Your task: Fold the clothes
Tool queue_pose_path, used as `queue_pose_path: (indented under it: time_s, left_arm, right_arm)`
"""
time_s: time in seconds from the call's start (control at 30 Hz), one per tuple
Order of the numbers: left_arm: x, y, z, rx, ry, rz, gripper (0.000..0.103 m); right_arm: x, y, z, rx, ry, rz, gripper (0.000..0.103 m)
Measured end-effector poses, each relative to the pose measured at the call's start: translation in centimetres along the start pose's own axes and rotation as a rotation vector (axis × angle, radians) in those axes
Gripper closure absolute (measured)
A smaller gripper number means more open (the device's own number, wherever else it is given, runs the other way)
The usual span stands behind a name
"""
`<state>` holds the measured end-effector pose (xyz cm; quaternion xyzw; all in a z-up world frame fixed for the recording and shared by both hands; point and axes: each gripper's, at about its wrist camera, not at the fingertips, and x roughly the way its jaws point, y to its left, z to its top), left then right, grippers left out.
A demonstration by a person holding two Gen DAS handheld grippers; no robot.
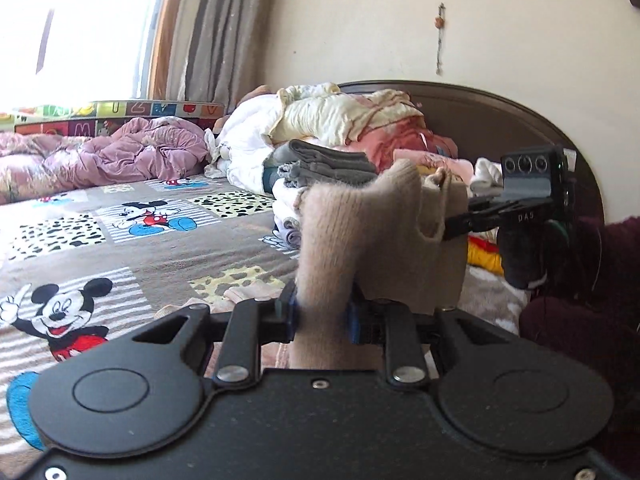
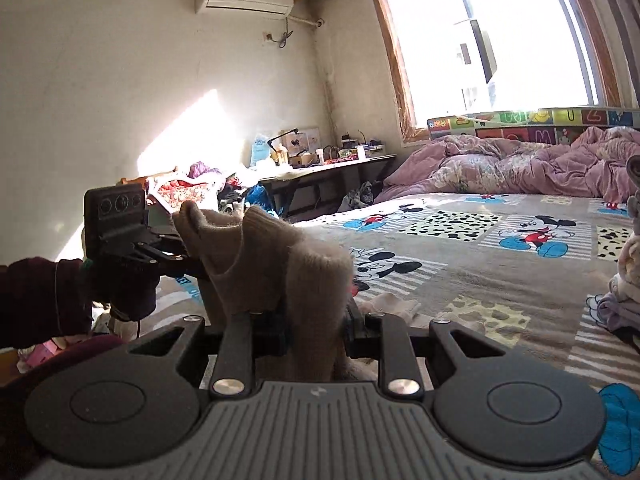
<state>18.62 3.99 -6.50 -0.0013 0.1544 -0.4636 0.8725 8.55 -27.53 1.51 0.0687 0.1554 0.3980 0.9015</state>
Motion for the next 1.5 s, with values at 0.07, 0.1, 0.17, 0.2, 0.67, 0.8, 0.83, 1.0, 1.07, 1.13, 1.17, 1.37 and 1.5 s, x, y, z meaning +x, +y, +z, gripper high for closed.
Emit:
queue_pose_path:
  time_s: [0.07,0.1,0.17,0.2,0.67,0.8,0.83,1.0,1.07,1.13,1.17,1.37,1.5]
  left_arm:
    - [1.3,1.9,0.0,-0.065,-0.005,-0.009,0.081]
    - [1.9,2.8,0.0,-0.096,-0.004,-0.013,0.081]
    - [3.1,4.8,-0.1,-0.158,-0.002,-0.021,0.081]
    - [3.7,5.7,-0.2,-0.189,-0.001,-0.025,0.081]
    - [9.8,15.9,-3.7,-0.61,0.104,0.001,0.082]
    - [10.6,17.4,-5.6,-0.715,0.162,0.044,0.08]
    - [10.6,17.6,-5.8,-0.742,0.163,0.048,0.079]
    - [9.6,17.4,-5.6,-0.801,0.167,0.108,0.073]
    - [8.6,15.6,-4.1,-0.683,0.18,0.206,0.069]
    - [7.6,11.6,-2.2,-0.4,0.211,0.369,0.06]
    - [7.1,9.5,-1.5,-0.258,0.215,0.442,0.06]
    - [6.7,4.3,-2.7,-0.053,0.187,0.386,0.06]
    - [8.4,4.9,-4.8,-0.08,0.257,0.364,0.057]
  right_arm:
    - [1.5,-2.7,0.3,0.092,-0.011,-0.007,0.077]
    - [1.9,-3.8,0.4,0.125,-0.019,-0.006,0.077]
    - [3.9,-6.7,0.4,0.21,-0.027,-0.006,0.077]
    - [4.8,-8.1,0.4,0.249,-0.028,-0.009,0.077]
    - [15.9,-21.4,-4.8,0.649,0.077,-0.027,0.078]
    - [17.4,-21.6,-5.8,0.611,0.128,-0.079,0.078]
    - [17.7,-21.5,-6.0,0.594,0.138,-0.105,0.077]
    - [16.7,-20.3,-4.9,0.529,0.098,-0.239,0.062]
    - [15.7,-19.9,-3.9,0.495,0.066,-0.298,0.053]
    - [14.1,-18.4,-2.6,0.379,0.044,-0.364,0.053]
    - [13.2,-17.2,-2.0,0.316,0.034,-0.37,0.053]
    - [11.1,-7.7,-3.3,-0.035,0.092,-0.279,0.055]
    - [13.9,-8.7,-7.2,0.044,0.235,-0.304,0.054]
